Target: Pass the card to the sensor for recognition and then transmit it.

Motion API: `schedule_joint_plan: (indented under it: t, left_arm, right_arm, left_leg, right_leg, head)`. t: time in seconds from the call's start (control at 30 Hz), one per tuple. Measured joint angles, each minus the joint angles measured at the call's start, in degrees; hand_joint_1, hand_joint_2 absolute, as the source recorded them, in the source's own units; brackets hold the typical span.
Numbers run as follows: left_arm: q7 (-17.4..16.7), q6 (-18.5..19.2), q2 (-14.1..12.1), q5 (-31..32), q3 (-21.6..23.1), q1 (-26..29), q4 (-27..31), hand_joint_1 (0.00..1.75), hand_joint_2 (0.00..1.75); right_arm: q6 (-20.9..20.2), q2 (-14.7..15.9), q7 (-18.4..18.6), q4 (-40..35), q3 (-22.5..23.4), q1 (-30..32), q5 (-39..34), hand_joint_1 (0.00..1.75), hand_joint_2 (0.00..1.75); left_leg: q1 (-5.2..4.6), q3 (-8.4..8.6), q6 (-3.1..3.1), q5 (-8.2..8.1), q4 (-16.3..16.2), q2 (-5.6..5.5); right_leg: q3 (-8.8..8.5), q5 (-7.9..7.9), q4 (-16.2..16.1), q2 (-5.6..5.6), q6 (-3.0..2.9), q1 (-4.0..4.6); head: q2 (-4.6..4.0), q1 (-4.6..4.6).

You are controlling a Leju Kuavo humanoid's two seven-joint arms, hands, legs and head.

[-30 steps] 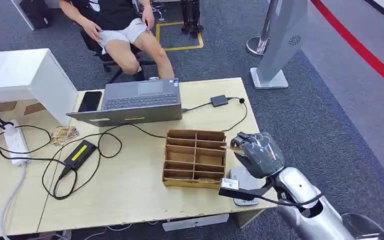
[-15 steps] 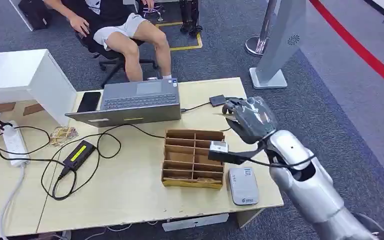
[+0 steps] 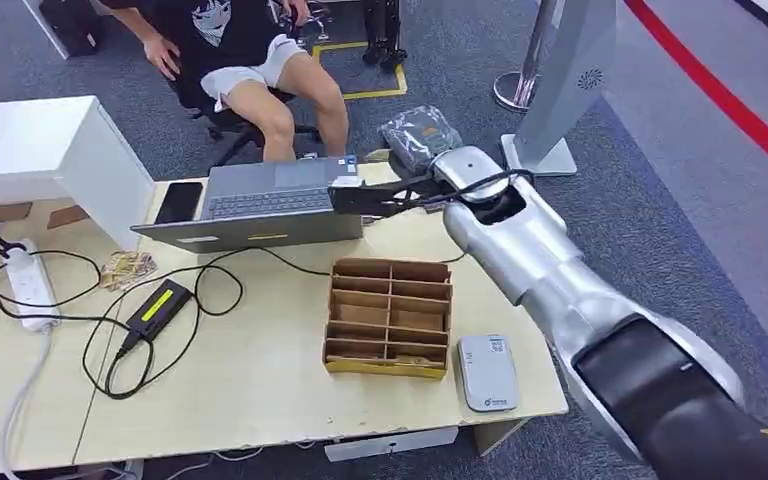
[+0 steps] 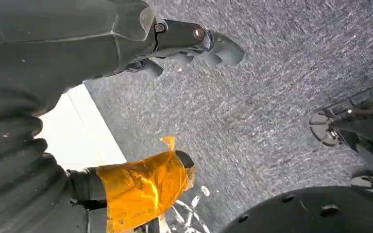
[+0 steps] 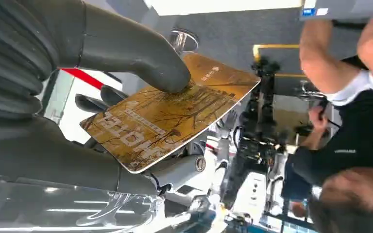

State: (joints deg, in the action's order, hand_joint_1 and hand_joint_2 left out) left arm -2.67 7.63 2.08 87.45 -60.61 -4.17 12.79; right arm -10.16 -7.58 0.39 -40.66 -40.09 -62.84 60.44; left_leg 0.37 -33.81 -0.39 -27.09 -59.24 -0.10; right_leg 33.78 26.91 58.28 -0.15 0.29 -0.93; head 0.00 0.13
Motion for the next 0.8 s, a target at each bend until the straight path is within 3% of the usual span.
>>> schedule_joint_plan:
  t: [0.33,0.8]
  left_arm:
    - [0.48,0.0,-0.15,0.0,1.27,0.02,0.0,0.0,1.75]
    - [0.46,-0.09,-0.15,0.0,1.66,0.03,0.0,0.0,1.75]
  right_arm:
    - [1.49,-5.23,1.38,6.37,-0.74,-2.85,1.18,1.75,1.75]
    - [3.15,-7.04,1.03,7.09,-0.74,-2.93,3.87,1.75,1.75]
  left_leg:
    - [0.0,-0.01,0.0,0.0,0.0,0.01]
    - [0.01,-0.01,0.0,0.0,0.0,0.01]
  right_leg:
    - [0.02,0.0,-0.01,-0.01,0.0,0.0]
    - [0.02,0.0,-0.01,-0.01,0.0,0.0]
  head:
    - [0.0,0.02]
    - [0.0,0.02]
